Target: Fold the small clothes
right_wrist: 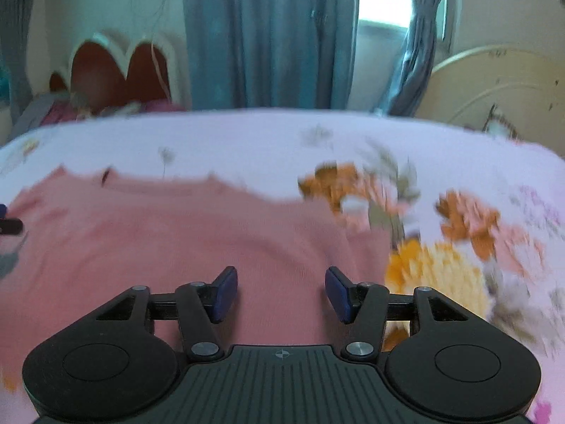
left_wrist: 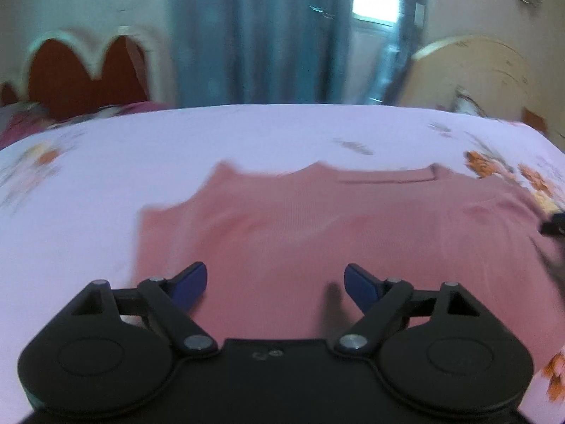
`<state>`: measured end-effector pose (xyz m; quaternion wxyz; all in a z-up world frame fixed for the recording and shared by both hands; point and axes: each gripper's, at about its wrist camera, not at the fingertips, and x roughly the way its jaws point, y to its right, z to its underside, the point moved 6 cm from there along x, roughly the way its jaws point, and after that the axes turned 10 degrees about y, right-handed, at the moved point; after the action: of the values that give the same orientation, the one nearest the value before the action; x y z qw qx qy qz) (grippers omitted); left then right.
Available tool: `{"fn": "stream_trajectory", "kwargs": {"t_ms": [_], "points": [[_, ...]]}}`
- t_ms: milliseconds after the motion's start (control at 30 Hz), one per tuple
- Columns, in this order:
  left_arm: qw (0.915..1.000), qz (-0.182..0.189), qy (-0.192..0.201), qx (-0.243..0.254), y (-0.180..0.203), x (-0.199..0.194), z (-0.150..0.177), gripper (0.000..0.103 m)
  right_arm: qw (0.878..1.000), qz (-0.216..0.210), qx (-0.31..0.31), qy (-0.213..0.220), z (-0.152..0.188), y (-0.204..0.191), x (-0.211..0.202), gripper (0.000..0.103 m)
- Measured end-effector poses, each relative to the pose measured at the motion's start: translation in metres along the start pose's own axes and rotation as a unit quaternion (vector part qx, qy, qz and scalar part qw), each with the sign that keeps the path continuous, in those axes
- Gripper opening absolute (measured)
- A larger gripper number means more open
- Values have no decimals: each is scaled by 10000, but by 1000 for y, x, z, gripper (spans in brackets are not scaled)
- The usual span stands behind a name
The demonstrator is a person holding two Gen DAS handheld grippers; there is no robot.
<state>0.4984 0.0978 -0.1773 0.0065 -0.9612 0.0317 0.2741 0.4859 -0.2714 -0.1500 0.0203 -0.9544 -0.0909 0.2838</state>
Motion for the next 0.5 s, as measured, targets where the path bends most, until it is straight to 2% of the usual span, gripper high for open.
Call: {"fn": "stream_trajectory", "kwargs": {"t_ms": [67,100,200,300,367,433,467,500], "points": [[9985,-187,-392,-321,-16,2,25,84,9993,-54,-117,-341,18,3,-2,54],[9986,-108,-209,-471,-20,-3,29,84,9982,-25,-208,-555,28,5,1,54],[9961,-329,-191,-798,-24,-19,21,79,9981,-100,-229,-571,23,4,-1,54],[9910,-461,65,-1258,-27,-53,23,86,9995,-227,24,-195,4,3,-18,54],[9864,-711,134,-1476,-31,-77,33,87,9991,-393,146,-102,-2,-3,-31,54],[9756,-923,109,-1988,-42,-98,53,83,9975,-617,342,-105,-3,-11,-42,54],[9700,-1011,124,-2208,-47,-106,61,75,9966,-684,441,-141,-3,-15,-46,54],[9608,-1069,171,-2554,-57,-112,71,64,9958,-745,502,-158,-3,-21,-50,46]]}}
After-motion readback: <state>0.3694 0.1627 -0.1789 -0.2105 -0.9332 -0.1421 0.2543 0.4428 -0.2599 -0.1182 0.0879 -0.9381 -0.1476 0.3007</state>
